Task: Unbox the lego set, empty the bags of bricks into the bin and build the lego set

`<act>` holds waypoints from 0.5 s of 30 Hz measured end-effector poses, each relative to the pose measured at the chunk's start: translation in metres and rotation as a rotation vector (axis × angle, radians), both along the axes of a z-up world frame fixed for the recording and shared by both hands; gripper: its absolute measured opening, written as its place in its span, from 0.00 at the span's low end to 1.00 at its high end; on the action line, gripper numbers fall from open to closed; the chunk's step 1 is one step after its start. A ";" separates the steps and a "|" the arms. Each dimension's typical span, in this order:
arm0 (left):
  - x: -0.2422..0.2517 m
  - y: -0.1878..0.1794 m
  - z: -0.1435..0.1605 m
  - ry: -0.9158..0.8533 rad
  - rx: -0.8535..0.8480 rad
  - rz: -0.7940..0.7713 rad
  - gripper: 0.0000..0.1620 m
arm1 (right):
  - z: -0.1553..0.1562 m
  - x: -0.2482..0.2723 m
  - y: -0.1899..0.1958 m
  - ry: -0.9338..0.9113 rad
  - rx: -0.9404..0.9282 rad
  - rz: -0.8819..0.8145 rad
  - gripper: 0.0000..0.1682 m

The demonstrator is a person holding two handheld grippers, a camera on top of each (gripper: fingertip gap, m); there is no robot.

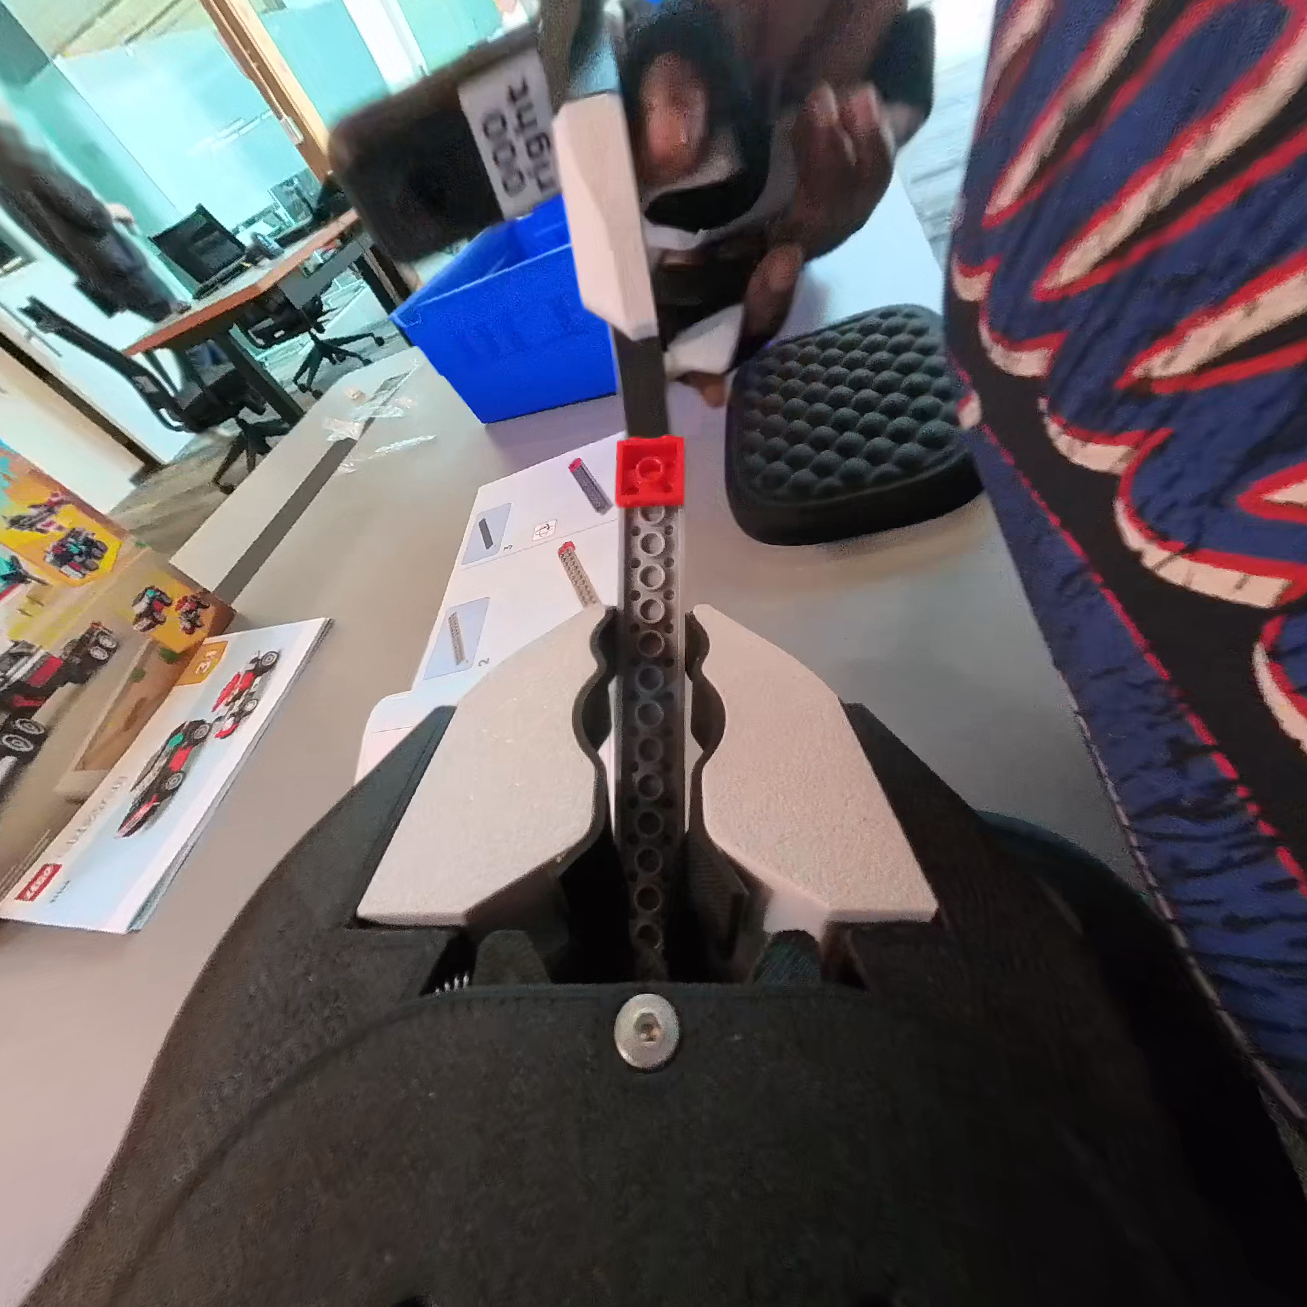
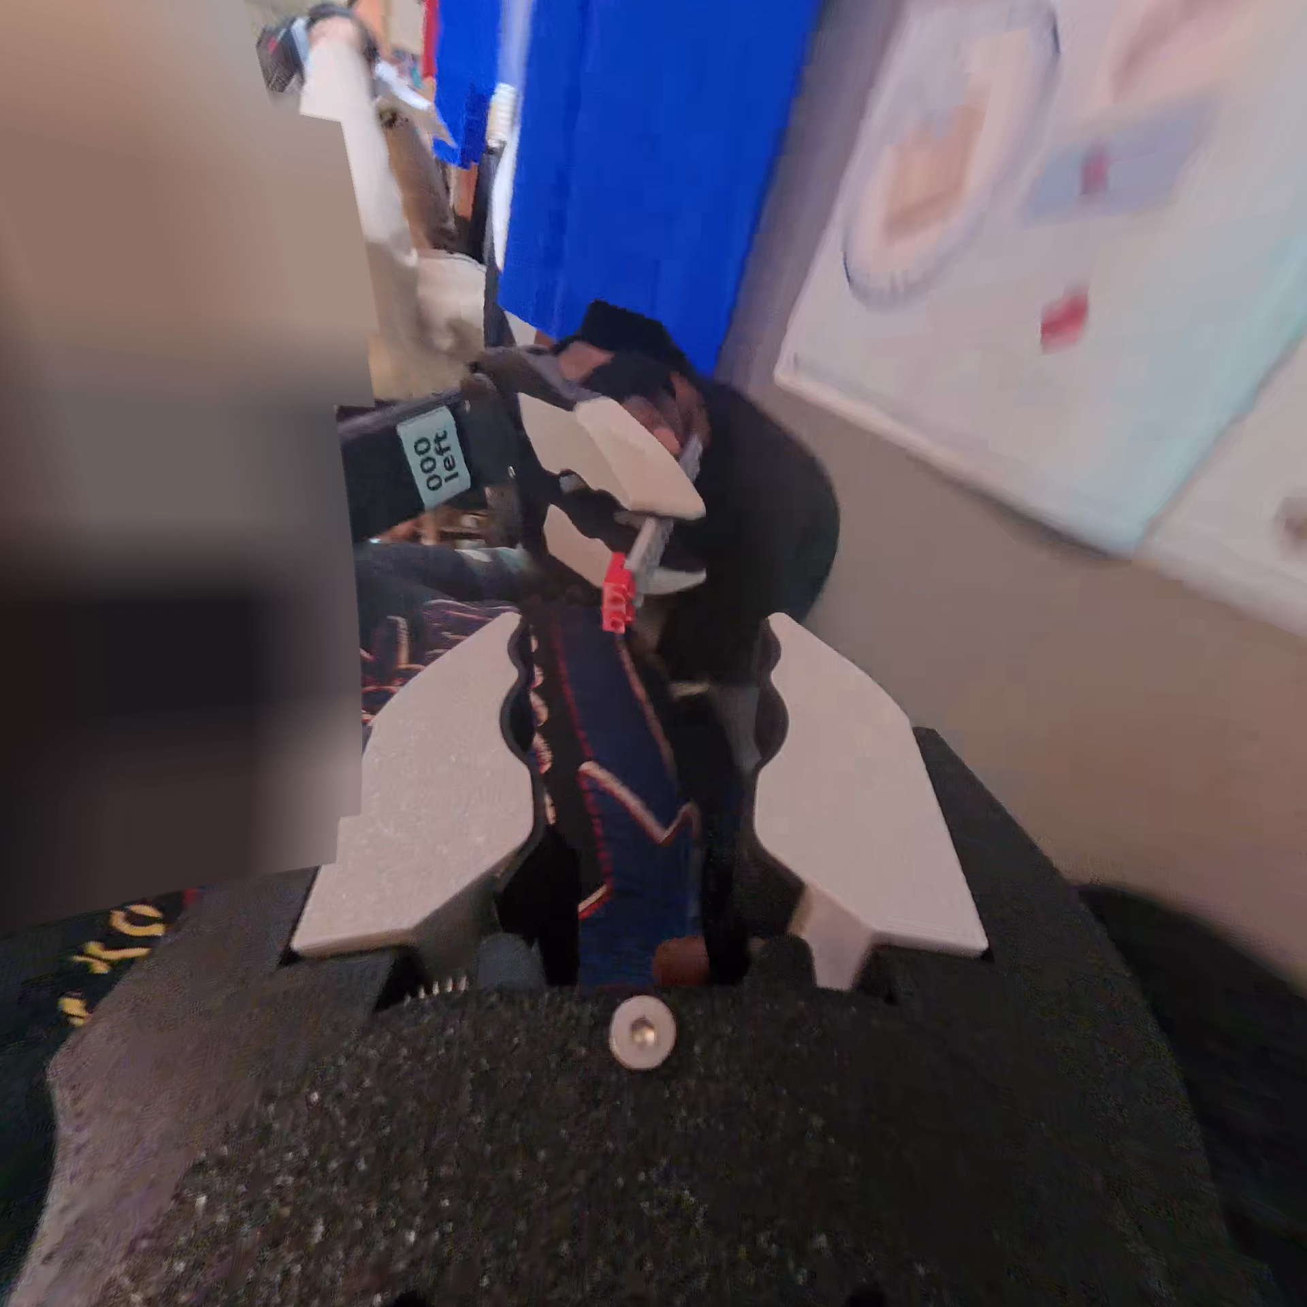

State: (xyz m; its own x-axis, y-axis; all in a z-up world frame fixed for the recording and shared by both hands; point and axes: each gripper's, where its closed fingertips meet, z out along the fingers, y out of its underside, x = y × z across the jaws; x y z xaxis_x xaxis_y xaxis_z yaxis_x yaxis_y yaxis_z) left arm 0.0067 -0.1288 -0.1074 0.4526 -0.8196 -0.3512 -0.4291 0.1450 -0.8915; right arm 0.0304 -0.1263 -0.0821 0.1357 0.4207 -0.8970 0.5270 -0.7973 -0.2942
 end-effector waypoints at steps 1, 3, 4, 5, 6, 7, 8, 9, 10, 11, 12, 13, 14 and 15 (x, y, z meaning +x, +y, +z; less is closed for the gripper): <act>-0.001 0.002 0.001 0.002 -0.003 0.009 0.11 | 0.005 -0.005 0.005 0.063 0.108 0.013 0.36; -0.003 0.006 0.003 0.010 -0.014 0.034 0.11 | 0.010 -0.011 0.007 0.146 0.251 0.034 0.36; -0.005 0.009 0.003 0.011 -0.018 0.052 0.11 | 0.008 -0.012 0.006 0.167 0.302 0.032 0.34; -0.006 0.011 0.004 0.011 -0.022 0.072 0.11 | 0.003 -0.012 0.007 0.172 0.345 0.008 0.32; -0.007 0.013 0.005 0.011 -0.026 0.090 0.11 | 0.000 -0.011 0.010 0.187 0.363 -0.030 0.31; -0.008 0.015 0.005 0.015 -0.023 0.109 0.11 | -0.003 -0.009 0.013 0.201 0.360 -0.078 0.29; -0.008 0.016 0.006 0.021 -0.017 0.127 0.11 | -0.004 -0.006 0.017 0.216 0.344 -0.127 0.27; -0.008 0.016 0.005 0.026 -0.014 0.142 0.11 | -0.003 -0.004 0.018 0.251 0.313 -0.169 0.25; -0.007 0.017 0.005 0.027 -0.016 0.157 0.11 | -0.001 -0.003 0.019 0.287 0.277 -0.207 0.24; -0.006 0.018 0.005 0.026 -0.014 0.175 0.11 | 0.001 -0.003 0.018 0.324 0.251 -0.235 0.22; -0.006 0.019 0.005 0.028 -0.008 0.196 0.11 | 0.003 -0.004 0.016 0.350 0.237 -0.253 0.22; -0.005 0.021 0.005 0.035 -0.001 0.217 0.11 | 0.003 -0.005 0.015 0.369 0.232 -0.265 0.22; -0.005 0.023 0.005 0.043 0.009 0.237 0.11 | 0.004 -0.008 0.015 0.385 0.237 -0.278 0.22; -0.005 0.025 0.006 0.045 0.018 0.258 0.11 | 0.005 -0.011 0.017 0.401 0.243 -0.302 0.21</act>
State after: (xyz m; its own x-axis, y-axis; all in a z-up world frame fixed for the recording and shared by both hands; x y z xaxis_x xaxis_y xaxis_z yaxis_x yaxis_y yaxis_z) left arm 0.0018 -0.1042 -0.1017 0.6292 -0.6729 -0.3889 -0.4930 0.0413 -0.8690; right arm 0.0198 -0.1091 -0.0774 -0.0494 0.6174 -0.7851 0.0950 -0.7796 -0.6191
